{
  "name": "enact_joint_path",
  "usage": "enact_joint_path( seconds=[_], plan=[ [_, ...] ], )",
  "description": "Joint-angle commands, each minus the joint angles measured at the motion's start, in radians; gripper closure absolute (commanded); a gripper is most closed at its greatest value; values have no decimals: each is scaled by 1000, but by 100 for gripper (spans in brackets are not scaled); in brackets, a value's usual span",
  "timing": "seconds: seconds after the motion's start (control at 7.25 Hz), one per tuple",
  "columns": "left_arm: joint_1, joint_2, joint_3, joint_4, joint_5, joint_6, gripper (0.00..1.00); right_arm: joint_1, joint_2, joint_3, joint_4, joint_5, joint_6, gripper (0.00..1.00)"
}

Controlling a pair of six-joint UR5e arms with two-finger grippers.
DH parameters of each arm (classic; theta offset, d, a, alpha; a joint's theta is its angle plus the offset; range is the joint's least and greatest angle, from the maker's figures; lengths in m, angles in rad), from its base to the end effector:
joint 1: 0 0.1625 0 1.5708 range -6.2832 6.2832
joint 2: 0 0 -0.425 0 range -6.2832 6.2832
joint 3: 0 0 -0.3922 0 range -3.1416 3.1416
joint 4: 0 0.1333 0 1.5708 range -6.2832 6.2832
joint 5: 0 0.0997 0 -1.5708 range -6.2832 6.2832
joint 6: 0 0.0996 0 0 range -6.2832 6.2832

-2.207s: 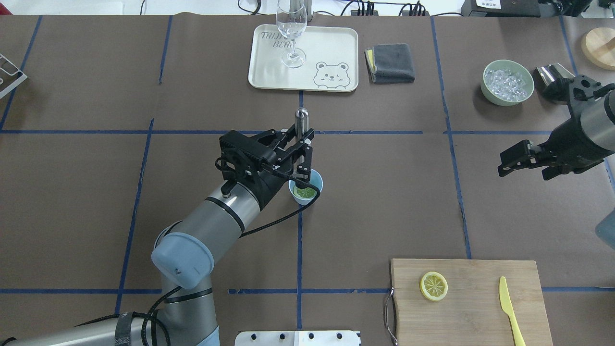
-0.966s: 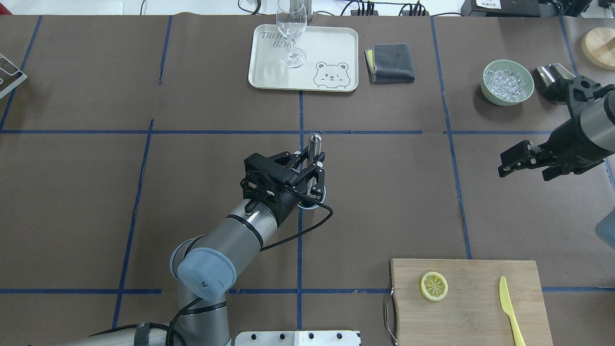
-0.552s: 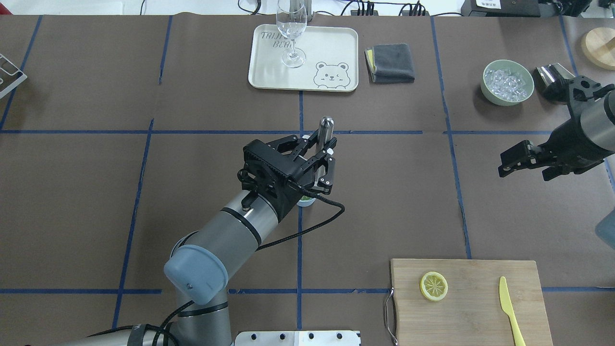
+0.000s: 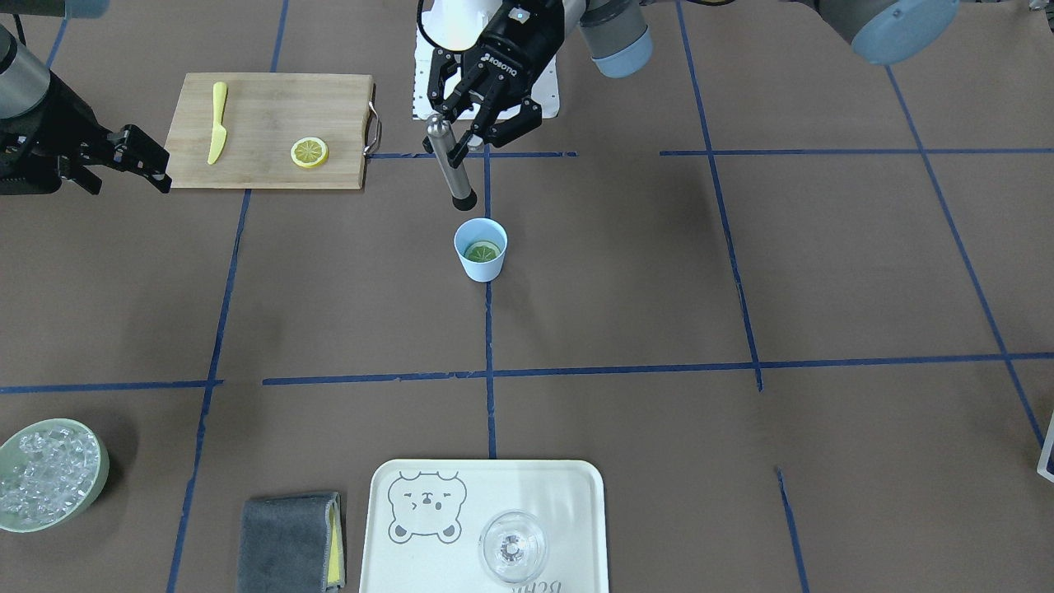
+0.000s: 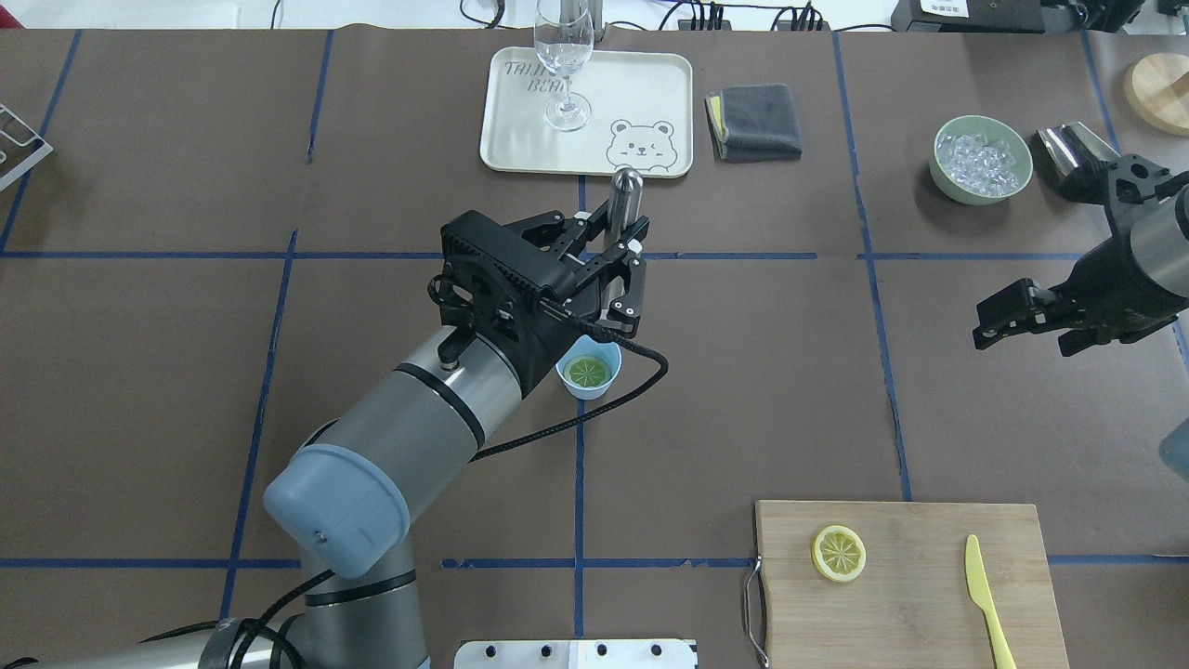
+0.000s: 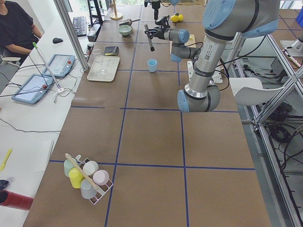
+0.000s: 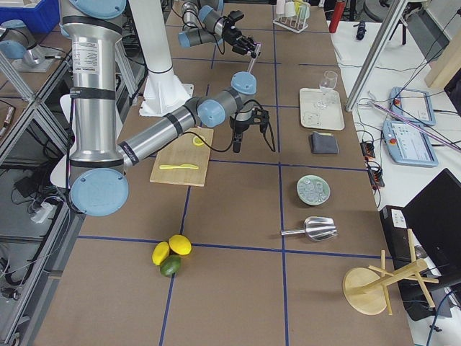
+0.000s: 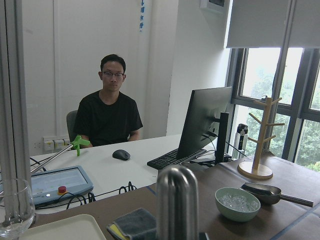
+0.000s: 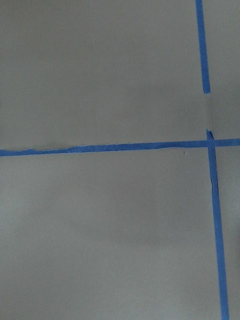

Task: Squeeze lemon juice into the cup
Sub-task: 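Raise the muddler out of the cup with the left gripper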

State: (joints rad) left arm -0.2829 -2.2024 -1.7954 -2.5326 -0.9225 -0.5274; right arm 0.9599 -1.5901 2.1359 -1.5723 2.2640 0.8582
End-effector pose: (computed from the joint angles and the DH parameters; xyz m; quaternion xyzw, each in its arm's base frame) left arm 0.4843 -0.3422 0.0932 0.6146 0.4688 -0.0171 0.6342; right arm -0.2022 -0.4102 0.3977 -0.0317 -0.4123 0.0211 0.9103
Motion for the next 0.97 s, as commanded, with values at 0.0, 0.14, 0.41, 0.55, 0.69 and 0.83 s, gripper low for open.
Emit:
enact_joint_path(
  seconds=[0.0,0.14,0.41,0.55,0.69,0.83],
  plan=[
    [-45,41,-24,180,-91,-51,100,-1,-2,-10,0,-4,-1,0],
    [-141,82,-53,278,-243,-101,100,-1,-4,-10,0,-4,-1,0],
    [-347,150,-79,343,-654,-373,100,-1,-4,-7,0,-1,1,0],
    [-386,246,-82,347,-846,-428,100,0,-7,-10,0,0,-2,0],
    [-428,323,-93,366,-911,-446,100,9,-22,-5,2,0,-10,0],
    [-473,366,-123,484,-991,-471,100,25,-27,-7,0,0,-33,0]
  ],
)
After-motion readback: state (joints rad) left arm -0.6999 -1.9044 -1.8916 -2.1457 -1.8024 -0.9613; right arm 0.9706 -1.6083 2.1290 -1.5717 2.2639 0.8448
